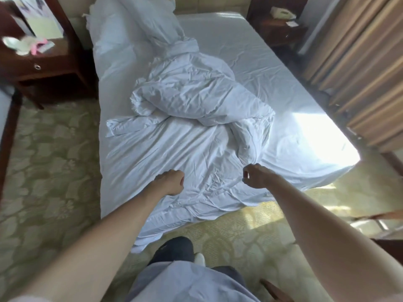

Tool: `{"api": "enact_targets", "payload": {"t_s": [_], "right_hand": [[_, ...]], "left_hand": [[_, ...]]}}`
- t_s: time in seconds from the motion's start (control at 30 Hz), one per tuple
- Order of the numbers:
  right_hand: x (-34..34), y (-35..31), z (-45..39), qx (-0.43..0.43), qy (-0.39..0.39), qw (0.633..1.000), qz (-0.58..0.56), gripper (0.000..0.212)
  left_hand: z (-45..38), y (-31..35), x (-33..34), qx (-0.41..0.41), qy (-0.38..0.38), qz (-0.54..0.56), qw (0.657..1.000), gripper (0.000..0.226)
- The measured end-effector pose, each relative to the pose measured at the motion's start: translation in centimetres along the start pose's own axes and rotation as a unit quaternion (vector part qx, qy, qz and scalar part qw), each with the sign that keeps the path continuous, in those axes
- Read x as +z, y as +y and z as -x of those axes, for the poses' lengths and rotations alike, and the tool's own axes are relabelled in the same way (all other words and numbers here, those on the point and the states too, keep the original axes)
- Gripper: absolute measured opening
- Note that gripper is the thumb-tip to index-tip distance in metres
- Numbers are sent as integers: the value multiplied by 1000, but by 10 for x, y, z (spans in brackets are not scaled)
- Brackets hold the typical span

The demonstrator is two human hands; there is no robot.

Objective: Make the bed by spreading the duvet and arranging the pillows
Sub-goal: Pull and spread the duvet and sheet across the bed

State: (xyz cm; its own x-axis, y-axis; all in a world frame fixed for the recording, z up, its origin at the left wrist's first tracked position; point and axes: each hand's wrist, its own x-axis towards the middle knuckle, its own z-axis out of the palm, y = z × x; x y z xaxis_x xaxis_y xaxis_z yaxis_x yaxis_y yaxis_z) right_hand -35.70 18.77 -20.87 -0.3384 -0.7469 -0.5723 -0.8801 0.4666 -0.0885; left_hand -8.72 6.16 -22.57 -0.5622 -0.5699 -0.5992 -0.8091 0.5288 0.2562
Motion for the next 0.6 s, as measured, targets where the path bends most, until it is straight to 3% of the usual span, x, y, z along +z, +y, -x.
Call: {"api": "enact_targets", "payload": {"t_s": [0.6], "right_hand": [[-88,156,-150,19,-45,998,37,20]], "left_hand": [[-203,171,-48,33,-30,19,999,13]]}}
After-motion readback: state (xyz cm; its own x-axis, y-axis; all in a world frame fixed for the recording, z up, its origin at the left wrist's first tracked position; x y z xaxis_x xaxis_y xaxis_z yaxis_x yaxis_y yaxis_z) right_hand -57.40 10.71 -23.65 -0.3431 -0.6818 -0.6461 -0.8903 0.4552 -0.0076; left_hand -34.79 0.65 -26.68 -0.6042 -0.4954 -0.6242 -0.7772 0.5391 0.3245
